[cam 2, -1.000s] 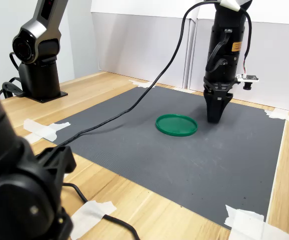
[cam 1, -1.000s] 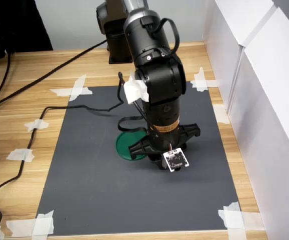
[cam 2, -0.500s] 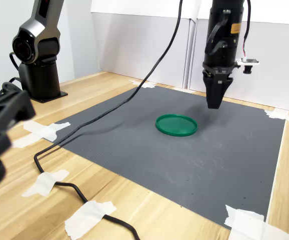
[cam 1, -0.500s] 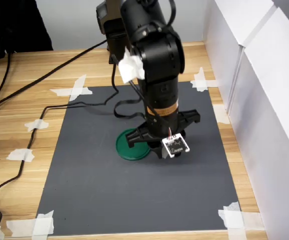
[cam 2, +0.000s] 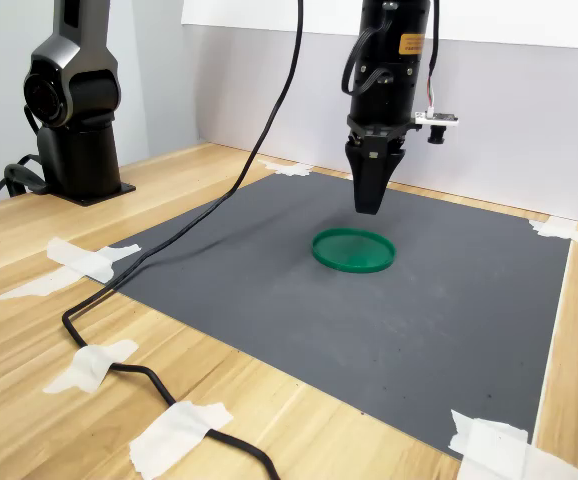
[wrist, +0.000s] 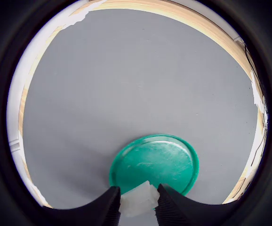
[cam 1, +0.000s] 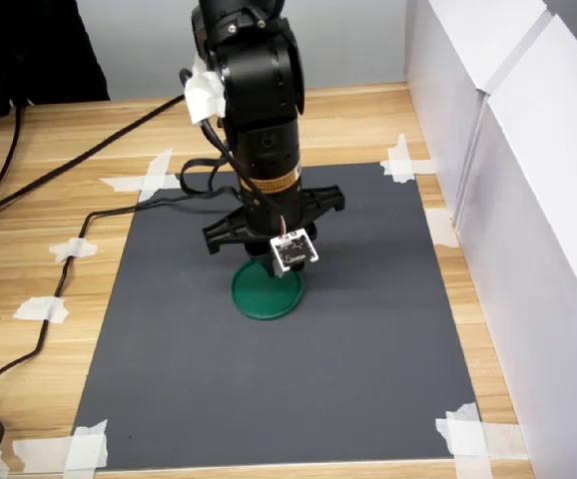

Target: Grasp a white terminal and put it on the green lid.

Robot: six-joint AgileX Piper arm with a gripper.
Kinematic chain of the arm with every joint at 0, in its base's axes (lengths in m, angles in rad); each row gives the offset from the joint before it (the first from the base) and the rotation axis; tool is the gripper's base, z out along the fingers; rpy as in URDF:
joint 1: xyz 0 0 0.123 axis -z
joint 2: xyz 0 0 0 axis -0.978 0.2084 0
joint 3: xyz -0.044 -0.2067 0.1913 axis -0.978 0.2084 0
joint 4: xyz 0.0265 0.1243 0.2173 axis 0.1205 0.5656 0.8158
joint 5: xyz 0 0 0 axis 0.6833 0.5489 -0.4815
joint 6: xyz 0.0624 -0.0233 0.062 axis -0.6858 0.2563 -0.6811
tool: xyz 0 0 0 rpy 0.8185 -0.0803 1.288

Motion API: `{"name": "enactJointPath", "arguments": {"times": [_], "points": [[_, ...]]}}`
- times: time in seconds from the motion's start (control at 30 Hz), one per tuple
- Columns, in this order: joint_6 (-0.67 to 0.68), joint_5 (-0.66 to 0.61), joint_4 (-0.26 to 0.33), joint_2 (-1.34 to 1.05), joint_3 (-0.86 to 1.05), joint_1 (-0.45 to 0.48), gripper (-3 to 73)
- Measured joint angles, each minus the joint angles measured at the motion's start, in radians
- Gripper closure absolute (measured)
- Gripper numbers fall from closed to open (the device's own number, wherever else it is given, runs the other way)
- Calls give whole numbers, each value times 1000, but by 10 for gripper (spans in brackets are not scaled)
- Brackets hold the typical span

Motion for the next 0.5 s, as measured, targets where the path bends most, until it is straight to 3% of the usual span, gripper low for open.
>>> {"name": "enactJointPath", "arguments": {"times": [0.5], "points": [[1,51,-8,35,30,25,411]]}}
